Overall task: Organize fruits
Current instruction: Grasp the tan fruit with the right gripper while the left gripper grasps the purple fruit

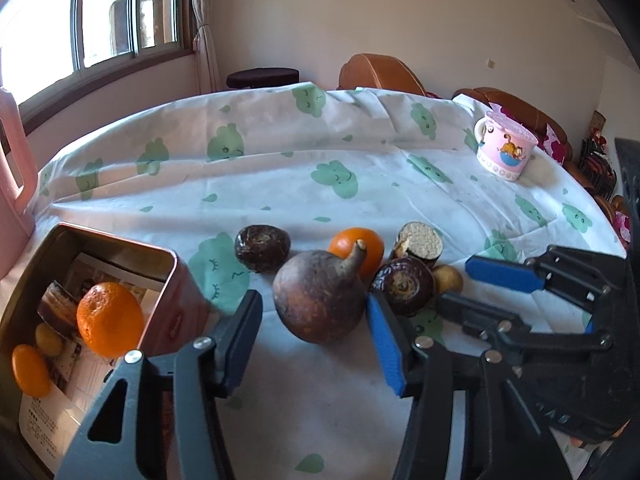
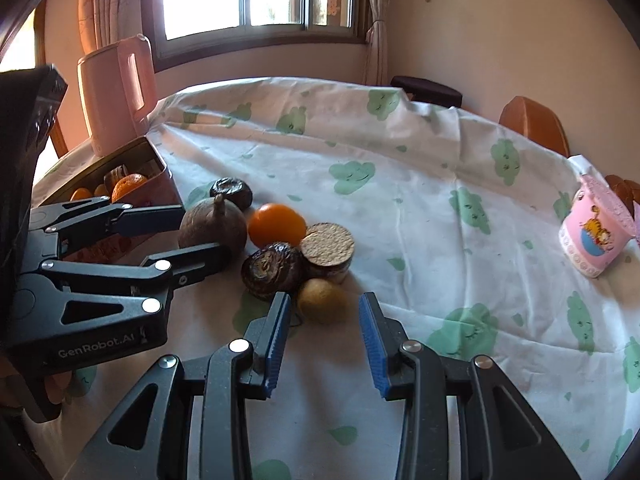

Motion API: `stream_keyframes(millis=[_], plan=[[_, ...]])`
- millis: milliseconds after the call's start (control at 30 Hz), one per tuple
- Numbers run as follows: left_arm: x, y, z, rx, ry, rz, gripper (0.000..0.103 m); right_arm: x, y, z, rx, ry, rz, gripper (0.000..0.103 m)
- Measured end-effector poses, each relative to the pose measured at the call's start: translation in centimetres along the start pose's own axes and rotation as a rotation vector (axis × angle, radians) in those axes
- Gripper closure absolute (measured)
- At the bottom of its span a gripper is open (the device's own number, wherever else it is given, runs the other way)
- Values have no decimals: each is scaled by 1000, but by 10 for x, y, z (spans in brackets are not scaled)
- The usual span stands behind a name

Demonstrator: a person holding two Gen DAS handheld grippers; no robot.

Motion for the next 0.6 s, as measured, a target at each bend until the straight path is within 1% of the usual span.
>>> stream_keyframes(millis=[100,167,200,233,433,600], plan=[[3,-1,-1,-10,-8,23,52,10,2,1,12,-32,-6,65],[3,0,-1,-8,-7,23,52,11,5,0,33,-30,-24,66],[3,0,-1,-10,-6,26,52,11,6,0,38,-33,-29,67],[3,-1,-1,-15,-6,31,52,12,6,0,34,-33,-30,71],[-3,-6,-2,-44,20,46,53,3,1,0,-4,3,25,72],[-11,-6,-2,-37,58,36,53,-2,1,-1,-2,30,25,72]])
Point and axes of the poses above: each gripper's, at about its wrist camera, not at the fingertips, and x roughly the way its jaws point, y to its right, z to its underside, the point moved 6 cm from there along x, roughly the way its jaws point, and after that the axes turned 4 degrees about -y, right-handed, at the moved point
